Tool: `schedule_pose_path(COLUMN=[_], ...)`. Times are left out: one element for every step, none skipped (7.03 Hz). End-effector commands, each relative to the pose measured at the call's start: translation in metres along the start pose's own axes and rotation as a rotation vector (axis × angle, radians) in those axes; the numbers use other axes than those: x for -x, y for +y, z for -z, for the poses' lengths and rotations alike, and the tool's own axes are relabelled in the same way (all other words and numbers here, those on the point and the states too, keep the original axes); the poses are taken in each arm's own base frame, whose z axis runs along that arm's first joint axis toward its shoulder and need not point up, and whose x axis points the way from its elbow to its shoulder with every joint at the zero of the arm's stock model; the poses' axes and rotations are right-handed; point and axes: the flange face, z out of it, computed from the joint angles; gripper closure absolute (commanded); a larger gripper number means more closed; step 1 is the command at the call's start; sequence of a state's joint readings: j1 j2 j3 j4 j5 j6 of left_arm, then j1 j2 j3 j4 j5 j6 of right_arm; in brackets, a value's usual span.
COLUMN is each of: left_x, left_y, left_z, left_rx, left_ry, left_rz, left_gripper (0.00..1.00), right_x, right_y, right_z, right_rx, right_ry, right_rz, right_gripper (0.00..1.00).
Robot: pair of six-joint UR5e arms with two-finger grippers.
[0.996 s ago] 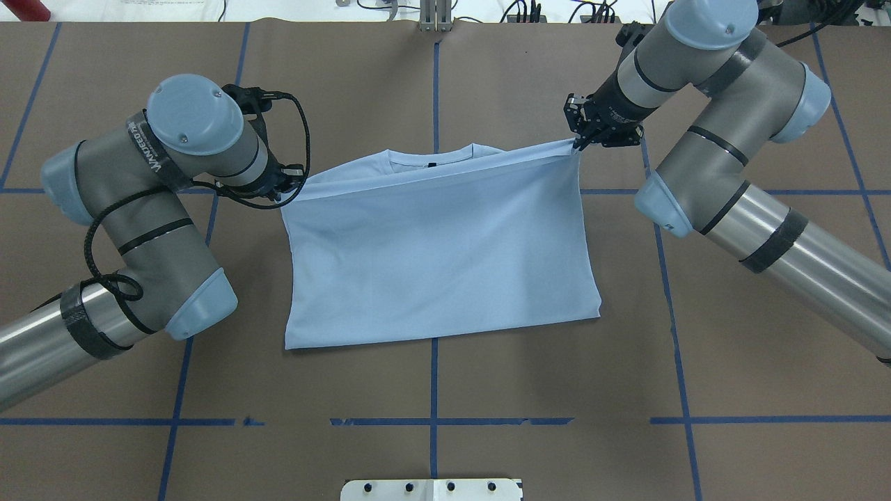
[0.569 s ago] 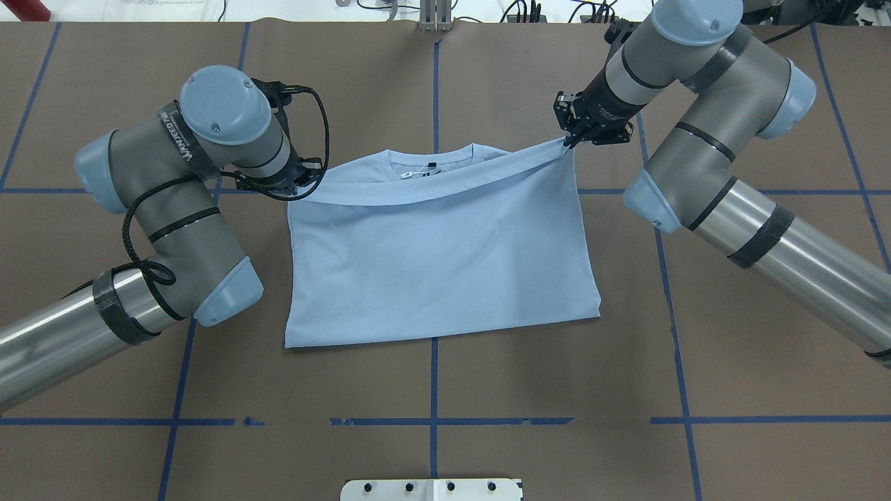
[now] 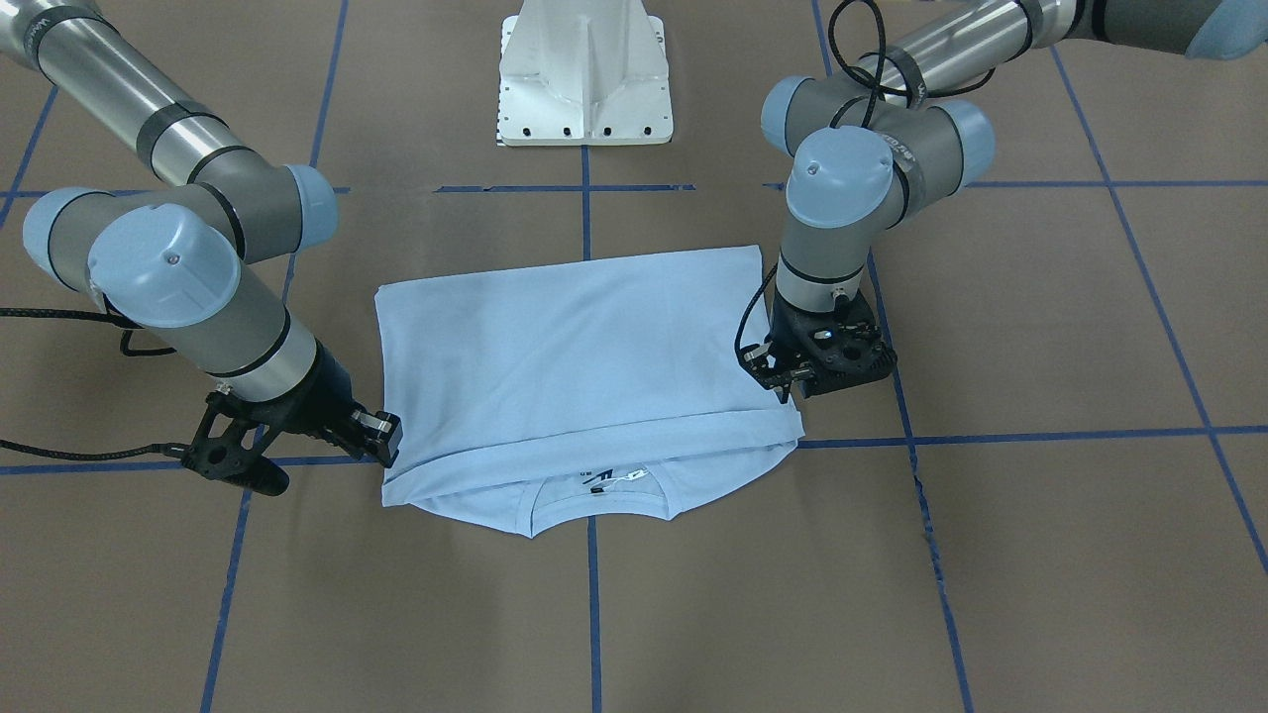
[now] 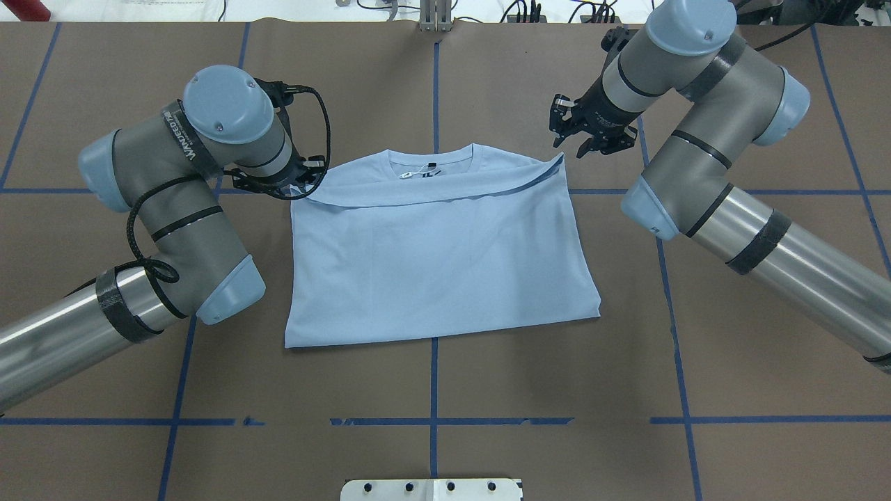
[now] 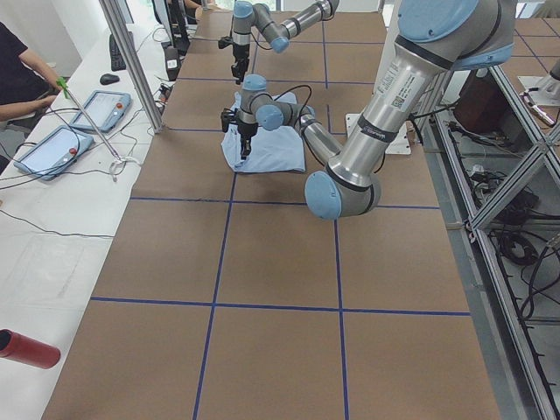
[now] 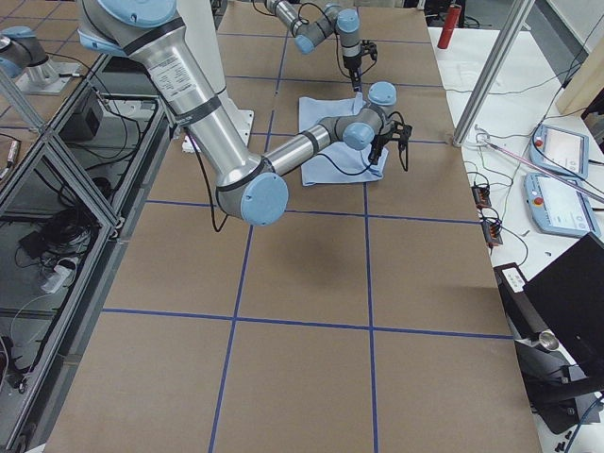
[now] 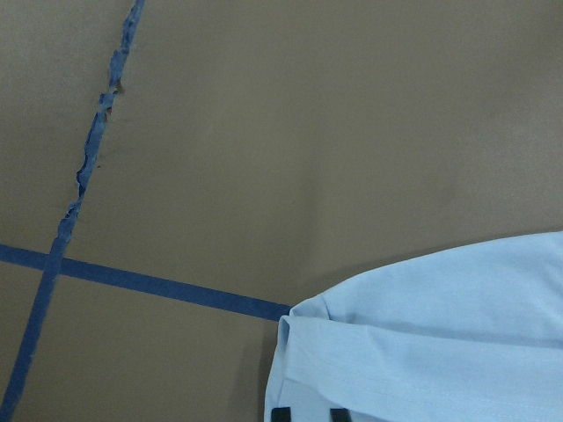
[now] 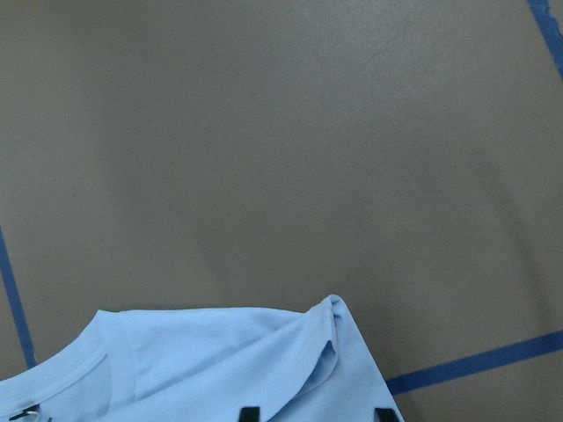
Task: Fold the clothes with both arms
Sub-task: 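Lower the hem onto the collar and open both grippers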
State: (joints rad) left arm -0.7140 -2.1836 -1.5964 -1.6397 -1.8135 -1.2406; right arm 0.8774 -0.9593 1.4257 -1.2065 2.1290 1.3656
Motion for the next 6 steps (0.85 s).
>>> schedule_pose_path(left_x=[-0.004,-0.006,-0.006,-0.007,-0.006,-0.005], left_y=[-0.001,0.003,0.006,0.007,0.008,0.008], left_z=[0.023,0.041,0.043,0.045,0.047,0.047], left_rx=[-0.013,-0.019,0.003,0.002,0.000,-0.001], left_ry=[0.038,0.069,0.081,0.085,0.089,0.089], left_rz=[-0.006,-0.013,-0.009,-0.008,-0.009,-0.008], left_gripper=[0.00,0.00,0.00,0.00,0.00,0.00], right_x=[-0.022,-0.058,-0.105,-0.128,-0.129,-0.123], right_y=[0.013,0.053,0.108,0.150,0.174,0.191], right_z=[0.008,0.015,0.023,0.013,-0.009,-0.031], right_rx=[-0.012,0.011,0.027,0.028,0.014,0.029], right_ry=[-0.056,-0.059,-0.043,-0.007,0.024,0.043], right_rz=[0.033,0.057,0.094,0.128,0.155,0.178], right_gripper=[0.00,0.00,0.00,0.00,0.00,0.01])
